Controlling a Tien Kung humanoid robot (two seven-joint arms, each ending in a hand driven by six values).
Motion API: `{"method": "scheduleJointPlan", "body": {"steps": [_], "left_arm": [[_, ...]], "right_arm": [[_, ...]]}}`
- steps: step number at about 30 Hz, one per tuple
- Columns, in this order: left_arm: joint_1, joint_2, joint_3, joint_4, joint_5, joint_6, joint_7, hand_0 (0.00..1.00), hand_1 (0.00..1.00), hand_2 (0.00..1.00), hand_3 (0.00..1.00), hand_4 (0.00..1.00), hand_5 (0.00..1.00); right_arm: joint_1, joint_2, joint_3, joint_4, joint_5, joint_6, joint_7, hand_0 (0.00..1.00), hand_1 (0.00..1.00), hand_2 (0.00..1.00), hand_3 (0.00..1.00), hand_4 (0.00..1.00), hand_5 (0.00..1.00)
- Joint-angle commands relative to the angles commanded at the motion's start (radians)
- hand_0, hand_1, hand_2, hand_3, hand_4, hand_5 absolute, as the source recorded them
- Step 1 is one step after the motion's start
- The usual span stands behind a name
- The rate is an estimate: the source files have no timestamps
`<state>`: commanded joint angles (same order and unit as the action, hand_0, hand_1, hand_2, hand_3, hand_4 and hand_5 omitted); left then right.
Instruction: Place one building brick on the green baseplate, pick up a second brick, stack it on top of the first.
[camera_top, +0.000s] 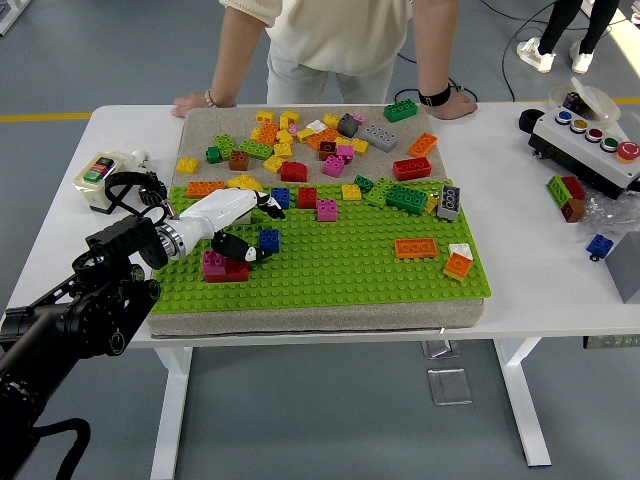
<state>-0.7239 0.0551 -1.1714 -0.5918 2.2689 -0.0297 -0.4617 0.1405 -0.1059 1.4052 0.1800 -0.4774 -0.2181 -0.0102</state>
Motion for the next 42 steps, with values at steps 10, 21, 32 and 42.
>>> {"method": "scheduleJointPlan", "body": {"steps": [10, 21, 32, 42], "left_arm": [[-0.020, 0.002, 0.027, 0.034, 0.000, 0.017, 0.002, 0.877, 0.744, 0.663, 0.655, 0.815, 0.142], [-0.021, 0.002, 0.046, 0.045, 0.000, 0.025, 0.005, 0.877, 0.740, 0.647, 0.654, 0.801, 0.134], [-0.024, 0.001, 0.053, 0.053, 0.000, 0.028, 0.007, 0.876, 0.735, 0.616, 0.615, 0.756, 0.111], [-0.020, -0.001, 0.055, 0.052, 0.000, 0.029, 0.008, 0.873, 0.728, 0.605, 0.585, 0.734, 0.098]], "right_arm": [[0.002, -0.001, 0.000, 0.000, 0.003, -0.001, 0.000, 0.738, 0.659, 0.710, 0.597, 0.923, 0.507], [0.002, -0.001, 0.001, 0.000, 0.002, -0.002, 0.001, 0.738, 0.658, 0.710, 0.596, 0.923, 0.507], [0.000, -0.001, 0.001, 0.000, 0.004, -0.003, 0.001, 0.738, 0.658, 0.710, 0.597, 0.923, 0.508], [-0.002, 0.000, -0.002, 0.000, 0.002, -0.006, 0.002, 0.739, 0.659, 0.710, 0.597, 0.923, 0.508]]}}
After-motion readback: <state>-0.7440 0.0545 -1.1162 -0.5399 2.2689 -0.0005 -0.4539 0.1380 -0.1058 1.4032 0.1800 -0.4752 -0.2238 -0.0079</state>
